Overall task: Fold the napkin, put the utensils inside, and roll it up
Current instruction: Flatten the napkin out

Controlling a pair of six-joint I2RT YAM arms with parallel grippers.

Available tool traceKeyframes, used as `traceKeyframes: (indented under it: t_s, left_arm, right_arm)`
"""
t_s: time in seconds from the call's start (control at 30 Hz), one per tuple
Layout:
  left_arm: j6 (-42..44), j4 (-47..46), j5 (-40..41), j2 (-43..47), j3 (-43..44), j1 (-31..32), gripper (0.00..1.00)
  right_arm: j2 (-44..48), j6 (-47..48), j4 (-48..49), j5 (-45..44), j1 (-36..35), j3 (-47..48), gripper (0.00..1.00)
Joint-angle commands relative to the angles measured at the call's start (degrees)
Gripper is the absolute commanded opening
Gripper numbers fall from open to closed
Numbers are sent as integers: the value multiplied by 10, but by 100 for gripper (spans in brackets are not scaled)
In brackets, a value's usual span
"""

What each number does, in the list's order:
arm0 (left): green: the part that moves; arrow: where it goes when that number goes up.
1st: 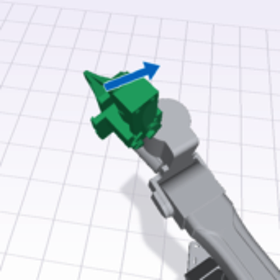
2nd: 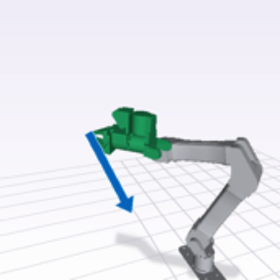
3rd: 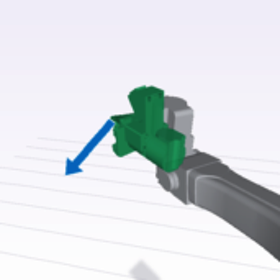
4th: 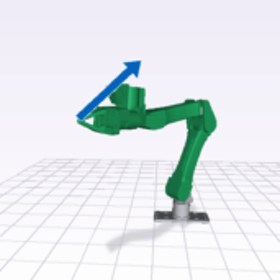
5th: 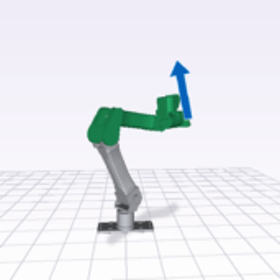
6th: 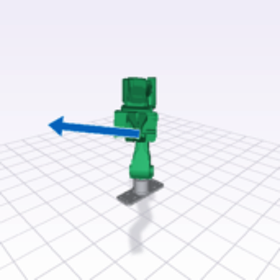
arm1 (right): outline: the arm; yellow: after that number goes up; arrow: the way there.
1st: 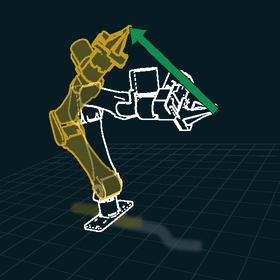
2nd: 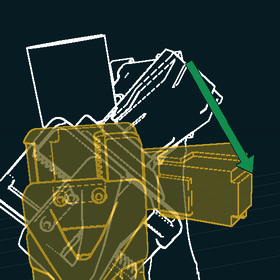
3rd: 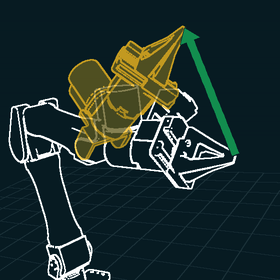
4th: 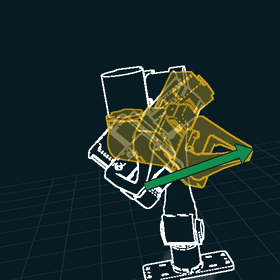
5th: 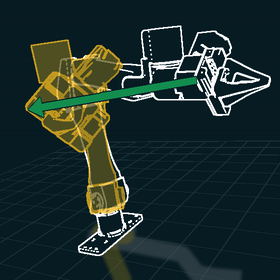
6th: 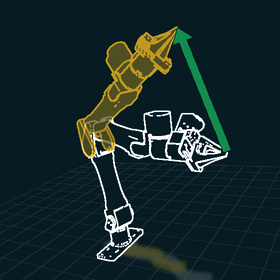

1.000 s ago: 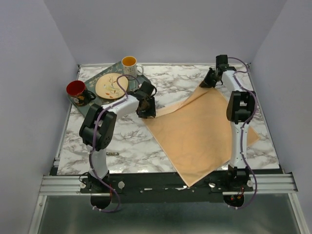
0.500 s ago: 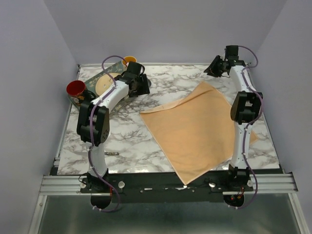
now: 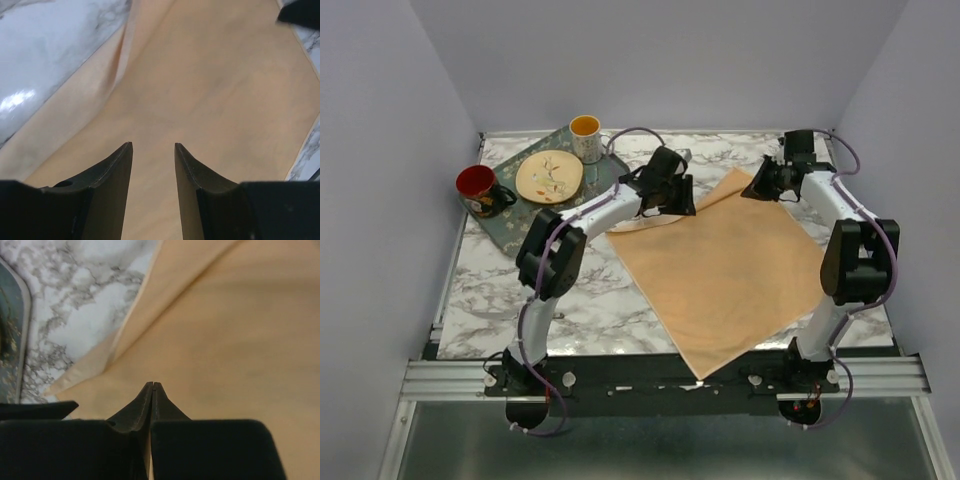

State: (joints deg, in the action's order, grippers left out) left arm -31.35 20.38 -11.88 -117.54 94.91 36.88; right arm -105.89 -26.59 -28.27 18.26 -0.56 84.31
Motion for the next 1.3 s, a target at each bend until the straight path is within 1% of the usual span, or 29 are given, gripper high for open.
traceKeyframes:
  t_s: [0.0, 0.03, 0.07, 0.2, 0.4, 0.5, 0.7, 0.8, 0.9, 0.93, 1.0, 1.03, 1.07, 1.1, 1.17, 1.2, 1.27]
  left_arm:
    - [-24, -35, -35, -93, 96, 19, 47]
    - [-37, -34, -38, -106, 119, 20, 47]
    - [-41, -31, -42, -118, 128, 20, 44]
    - [-49, -31, -39, -163, 150, 20, 44]
    - [-49, -35, -39, -201, 182, 19, 44]
    - [-49, -27, -37, -224, 206, 14, 44]
    - [-70, -26, -50, -266, 238, -13, 45]
    - [-68, -4, -56, -290, 279, -34, 46]
    - [-57, 26, -60, -326, 346, -56, 47]
    - [-55, 34, -60, -335, 390, -78, 47]
    - [-42, 60, -61, -357, 441, -102, 49]
    - [-36, 68, -53, -357, 483, -122, 50]
    - [-29, 73, -51, -353, 493, -127, 54]
    - [-16, 70, -53, -328, 495, -132, 57]
    - [-9, 55, -63, -289, 469, -135, 61]
    - [-15, 46, -76, -246, 450, -134, 63]
    - [-25, 39, -95, -207, 398, -125, 63]
  right_arm:
    - [34, -5, 49, 7, -27, -101, 6]
    - [38, -5, 50, 8, -37, -122, 4]
    - [40, -4, 56, 10, -41, -135, 4]
    - [59, -6, 72, -8, -61, -179, 2]
    - [67, -25, 106, -9, -83, -242, 1]
    - [67, -28, 107, -23, -95, -252, 1]
    - [72, -29, 107, -36, -96, -274, 1]
    - [64, -32, 106, -40, -95, -274, 1]
    - [57, -38, 105, -45, -95, -274, 1]
    - [55, -37, 104, -46, -96, -273, 1]
    - [53, -36, 102, -56, -96, -273, 1]
    - [53, -36, 102, -59, -96, -272, 1]
    - [53, -35, 97, -60, -95, -270, 1]
    - [55, -29, 95, -58, -95, -266, 1]
    - [62, -18, 95, -59, -96, -261, 1]
    - [66, -12, 96, -66, -96, -256, 1]
    - [75, -7, 81, -88, -96, -229, 1]
